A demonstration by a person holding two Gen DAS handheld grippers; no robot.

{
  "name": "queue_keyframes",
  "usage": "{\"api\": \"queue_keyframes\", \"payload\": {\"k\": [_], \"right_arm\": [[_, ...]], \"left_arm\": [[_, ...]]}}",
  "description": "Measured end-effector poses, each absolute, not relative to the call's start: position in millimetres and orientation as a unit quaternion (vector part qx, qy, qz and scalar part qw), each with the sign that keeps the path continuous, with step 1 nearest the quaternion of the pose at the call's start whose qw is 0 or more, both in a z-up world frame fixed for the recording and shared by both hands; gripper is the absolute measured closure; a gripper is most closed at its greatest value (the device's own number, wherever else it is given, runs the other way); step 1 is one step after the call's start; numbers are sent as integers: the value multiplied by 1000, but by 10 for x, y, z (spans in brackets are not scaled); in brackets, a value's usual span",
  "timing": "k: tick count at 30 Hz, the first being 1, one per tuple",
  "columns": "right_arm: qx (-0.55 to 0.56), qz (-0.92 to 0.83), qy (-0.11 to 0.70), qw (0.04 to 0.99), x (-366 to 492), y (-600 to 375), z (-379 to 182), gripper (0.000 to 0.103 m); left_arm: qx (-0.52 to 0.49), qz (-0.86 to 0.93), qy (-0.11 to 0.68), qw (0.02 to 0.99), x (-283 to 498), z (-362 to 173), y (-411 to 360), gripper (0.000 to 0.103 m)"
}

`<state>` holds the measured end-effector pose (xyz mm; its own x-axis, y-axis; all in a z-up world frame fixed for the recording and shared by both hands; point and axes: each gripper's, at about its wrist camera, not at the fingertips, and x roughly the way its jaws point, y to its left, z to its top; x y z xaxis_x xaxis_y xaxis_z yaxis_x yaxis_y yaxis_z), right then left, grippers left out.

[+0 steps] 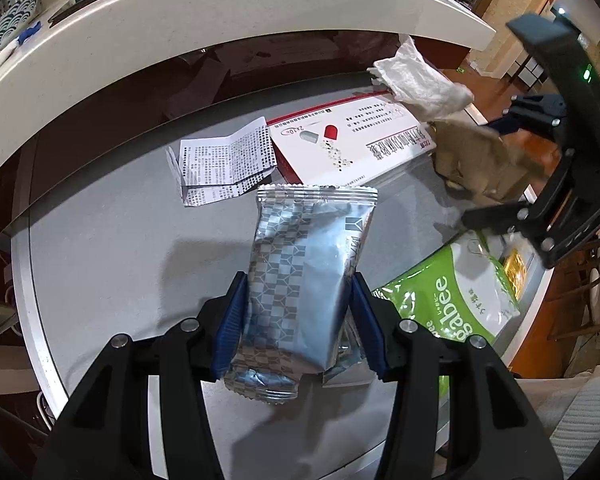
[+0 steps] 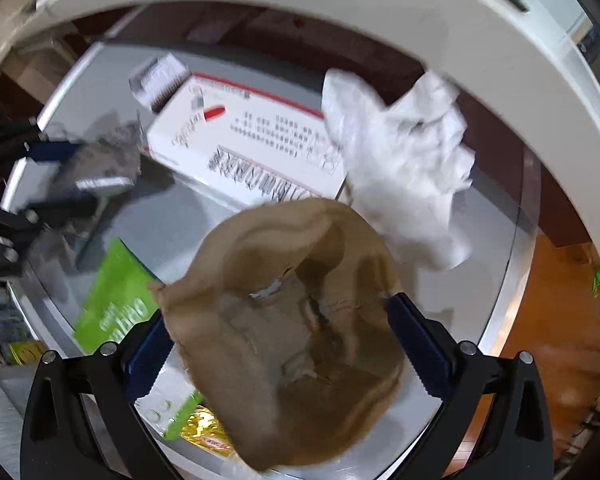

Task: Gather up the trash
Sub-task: 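Lift the foil packet with left tool while right tool lifts the pulp carrier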

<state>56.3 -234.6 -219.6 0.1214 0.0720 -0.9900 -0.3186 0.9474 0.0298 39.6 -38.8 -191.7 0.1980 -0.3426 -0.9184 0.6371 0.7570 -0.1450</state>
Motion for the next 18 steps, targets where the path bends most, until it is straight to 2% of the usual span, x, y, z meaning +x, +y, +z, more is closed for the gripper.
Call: {"api": "queue_keyframes", "payload": {"k": [11, 13, 15, 18], "right_arm": [[-63, 127, 619, 773, 560, -2579, -2071, 4], [-68, 129, 608, 780, 540, -2590, -2015, 9], [-65, 139, 607, 780, 509, -2575, -1992, 30], [-64, 142, 622, 767, 495, -2584, -2040, 35]], "left_arm": [[125, -316, 546, 766, 407, -1915, -391, 51], [124, -316, 546, 766, 405, -1914, -386, 51], [125, -315, 546, 766, 402, -1917, -383, 51], [134, -310, 551, 763, 395, -1958, -393, 51]]}}
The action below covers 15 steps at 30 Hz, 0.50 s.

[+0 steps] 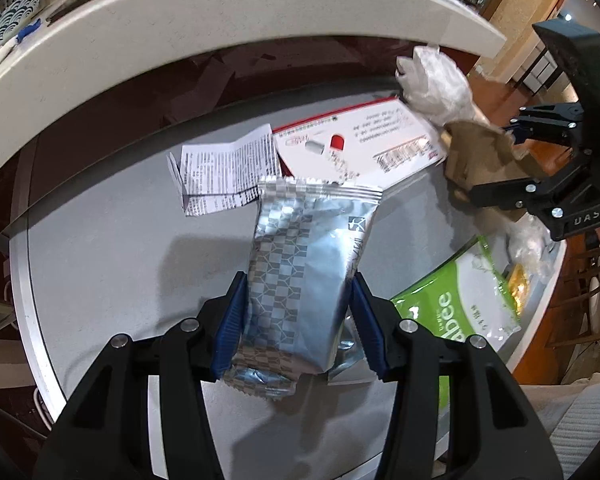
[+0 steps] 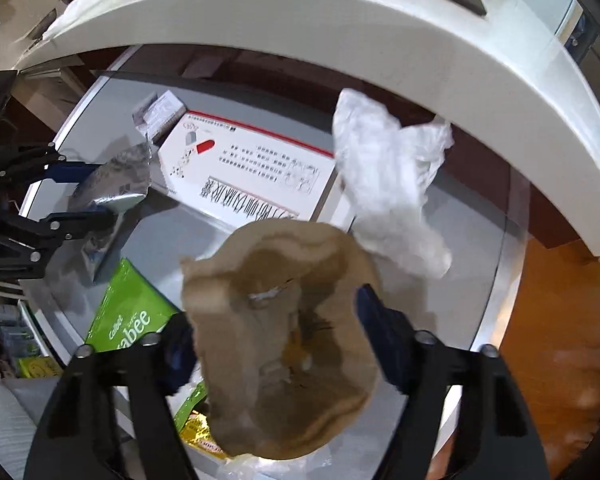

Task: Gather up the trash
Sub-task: 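Lift the foil packet with left tool while right tool lifts the pulp carrier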

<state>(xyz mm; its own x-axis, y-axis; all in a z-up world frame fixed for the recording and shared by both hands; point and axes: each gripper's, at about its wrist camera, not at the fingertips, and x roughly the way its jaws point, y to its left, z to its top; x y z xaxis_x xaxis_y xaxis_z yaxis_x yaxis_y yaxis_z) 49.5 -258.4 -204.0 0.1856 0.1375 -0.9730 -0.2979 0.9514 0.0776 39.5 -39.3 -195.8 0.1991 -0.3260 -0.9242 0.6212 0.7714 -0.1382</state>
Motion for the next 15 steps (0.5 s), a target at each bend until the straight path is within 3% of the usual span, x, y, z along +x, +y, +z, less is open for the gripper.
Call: {"api": "queue_keyframes", "payload": {"k": [2, 3, 5, 10, 13, 14, 15], "right_arm": [[-62, 142, 623, 766, 522, -2607, -2008, 33], [-57, 141, 619, 771, 511, -2596, -1975, 19], [-56, 138, 598, 788, 485, -2615, -1862, 4], [-58, 139, 591, 792, 424, -2688, -1744, 4], [-113, 143, 571, 800, 331, -2617, -1728, 4], [-120, 148, 571, 798, 329, -2598, -1730, 6], [-121, 155, 571, 797, 320, -2572, -1748, 16]], "left_arm": [[137, -310, 550, 763, 375, -1974, -396, 51], [135, -311, 550, 763, 366, -1971, -392, 51], [131, -311, 550, 764, 351, -1967, -379, 51], [127, -309, 553, 763, 366, -1972, -361, 51], [122, -311, 553, 763, 396, -1965, -364, 51], [121, -312, 553, 763, 405, -1962, -358, 51], [120, -312, 553, 763, 406, -1957, -353, 51]]}}
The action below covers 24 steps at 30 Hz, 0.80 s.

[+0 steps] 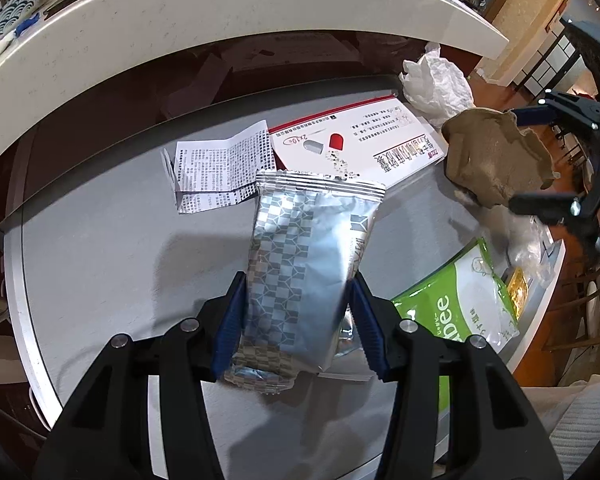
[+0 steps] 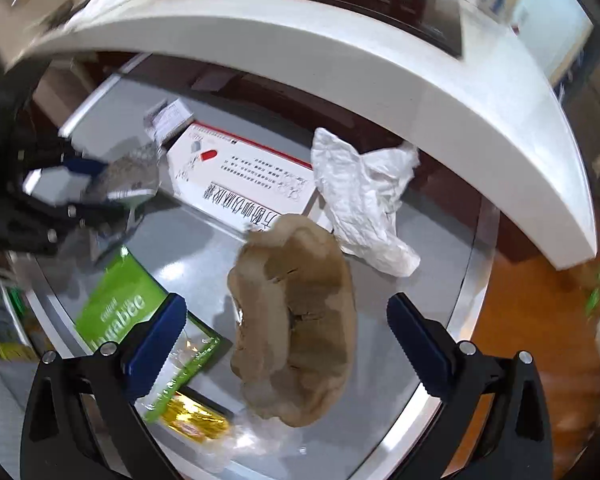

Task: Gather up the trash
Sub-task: 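Lift the foil packet with left tool while right tool lifts the pulp carrier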

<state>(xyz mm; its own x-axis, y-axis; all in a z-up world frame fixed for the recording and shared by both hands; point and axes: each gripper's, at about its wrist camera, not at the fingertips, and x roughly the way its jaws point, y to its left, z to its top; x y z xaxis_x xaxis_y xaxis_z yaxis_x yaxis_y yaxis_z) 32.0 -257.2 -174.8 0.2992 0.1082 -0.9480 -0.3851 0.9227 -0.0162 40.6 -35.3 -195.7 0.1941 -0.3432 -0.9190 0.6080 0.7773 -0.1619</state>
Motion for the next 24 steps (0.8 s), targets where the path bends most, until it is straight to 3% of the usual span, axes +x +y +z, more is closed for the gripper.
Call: {"api": "queue_keyframes", "payload": {"k": [3, 8, 9, 11, 15, 24], "right_arm": [[-115, 161, 588, 785, 379, -2549, -1847, 30], [-135, 151, 590, 782, 423, -2506, -1938, 33], [-136, 155, 590, 780, 430, -2502, -1948, 44], [-128, 155, 602, 773, 476, -2469, -2022, 54], [-82, 166, 605, 775, 495, -2480, -2011, 66], [20, 192, 594, 781, 494, -2588, -1915, 69]], "left_arm": [[120, -313, 553, 763, 401, -1941, -345, 51], [123, -313, 549, 766, 375, -1911, -340, 51], [124, -312, 549, 766, 371, -1913, -343, 51], [128, -309, 549, 766, 360, -1930, -348, 51], [132, -310, 548, 765, 333, -1946, -395, 51], [117, -314, 552, 764, 365, -1943, -431, 60]]}}
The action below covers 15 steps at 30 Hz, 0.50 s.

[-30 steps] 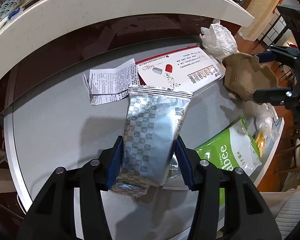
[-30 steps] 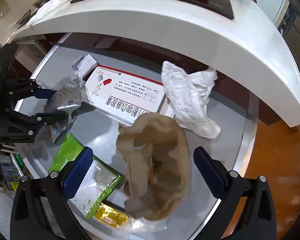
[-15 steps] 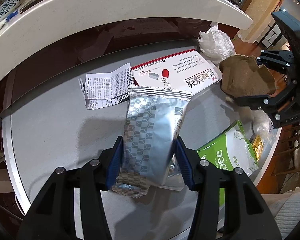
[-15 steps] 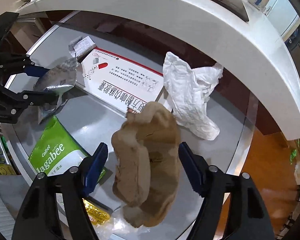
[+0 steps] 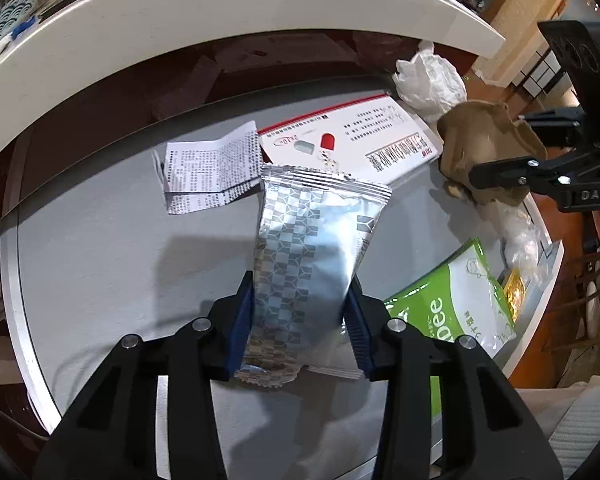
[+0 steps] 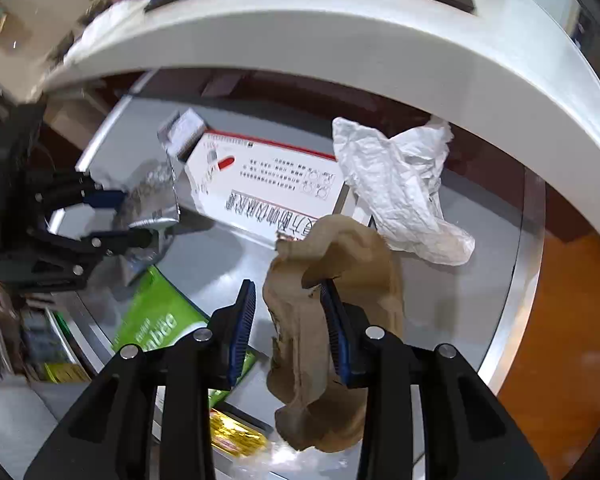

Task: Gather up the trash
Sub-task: 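Lift the foil packet with left tool while right tool lifts the pulp carrier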

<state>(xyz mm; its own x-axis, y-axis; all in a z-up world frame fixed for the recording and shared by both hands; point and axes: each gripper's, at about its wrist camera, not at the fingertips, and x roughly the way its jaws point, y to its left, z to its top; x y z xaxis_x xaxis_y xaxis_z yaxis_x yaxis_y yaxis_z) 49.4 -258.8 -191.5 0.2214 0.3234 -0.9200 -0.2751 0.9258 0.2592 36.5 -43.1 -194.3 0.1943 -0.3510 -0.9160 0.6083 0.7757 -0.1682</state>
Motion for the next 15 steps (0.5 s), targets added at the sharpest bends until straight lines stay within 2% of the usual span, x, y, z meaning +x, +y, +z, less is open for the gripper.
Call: {"api": "queue_keyframes", "payload": {"k": [2, 4, 6, 10, 13, 14, 15], "right_arm": [[22, 179, 596, 782, 496, -2593, -1915, 69], [18, 177, 592, 786, 481, -2598, -1916, 63], [-5, 170, 587, 791, 465, -2530, -1905, 35], [-101, 129, 563, 810, 380, -2405, -1836, 20], [-78, 144, 583, 796, 380, -2489, -1852, 22], [-81, 143, 587, 793, 381, -2499, -1869, 29], [-93, 141, 593, 788, 379, -2487, -1904, 45]], "left_arm": [[118, -316, 554, 761, 361, -1946, -430, 60], [127, -310, 554, 762, 341, -1958, -448, 60], [127, -308, 554, 763, 337, -1959, -453, 60], [127, -306, 554, 764, 325, -1977, -472, 60], [125, -306, 554, 764, 342, -1993, -522, 59], [124, -306, 553, 765, 347, -1996, -527, 59], [122, -306, 553, 765, 352, -2001, -535, 59]]}}
